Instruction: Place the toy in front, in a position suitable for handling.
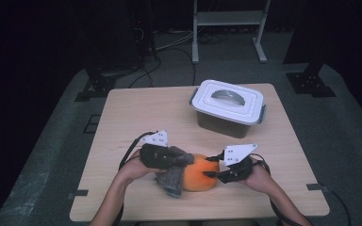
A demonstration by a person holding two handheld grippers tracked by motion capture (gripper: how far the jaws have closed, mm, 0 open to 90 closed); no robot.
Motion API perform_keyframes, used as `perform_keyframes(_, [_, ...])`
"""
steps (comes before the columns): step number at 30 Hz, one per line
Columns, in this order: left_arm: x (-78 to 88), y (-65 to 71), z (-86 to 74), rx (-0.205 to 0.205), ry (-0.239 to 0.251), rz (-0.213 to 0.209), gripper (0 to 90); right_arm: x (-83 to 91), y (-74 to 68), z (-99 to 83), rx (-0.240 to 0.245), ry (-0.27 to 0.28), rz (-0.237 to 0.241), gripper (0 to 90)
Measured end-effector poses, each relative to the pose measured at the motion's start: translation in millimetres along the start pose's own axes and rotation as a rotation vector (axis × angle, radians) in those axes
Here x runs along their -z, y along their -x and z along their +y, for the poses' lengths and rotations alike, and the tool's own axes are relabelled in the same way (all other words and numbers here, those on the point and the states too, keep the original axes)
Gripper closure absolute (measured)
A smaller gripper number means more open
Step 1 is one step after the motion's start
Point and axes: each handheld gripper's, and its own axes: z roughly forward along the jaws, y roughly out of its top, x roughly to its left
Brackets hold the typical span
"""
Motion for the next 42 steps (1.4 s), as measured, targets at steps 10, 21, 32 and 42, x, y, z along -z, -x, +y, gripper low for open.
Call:
perform_keyframes(10, [-11.7,3.2,14.7,-0.015,0.011,-0.046,75.1,2.6,-1.2,2.7,0.053,0.000,-0.002,55.6])
perform_keyframes(21, [-5.9,-5.2,-5.8,0.050,0.008,-0.020,74.5,17.1,9.0,-23.5,-0.031,0.002,0.048,47.5])
perform_keyframes(32, [-12.5,1.0,3.3,0.017,-0.010,-0.033,74.3,4.0,2.7,0.0,-0.042,0.019,0.047,44.4])
perform_keyframes(42, [-7.3,-2.7,-14.2,0.053,-0.014,-0.027,73.6,17.6,9.4,-19.8,-0.043,0.005,0.054,51.7])
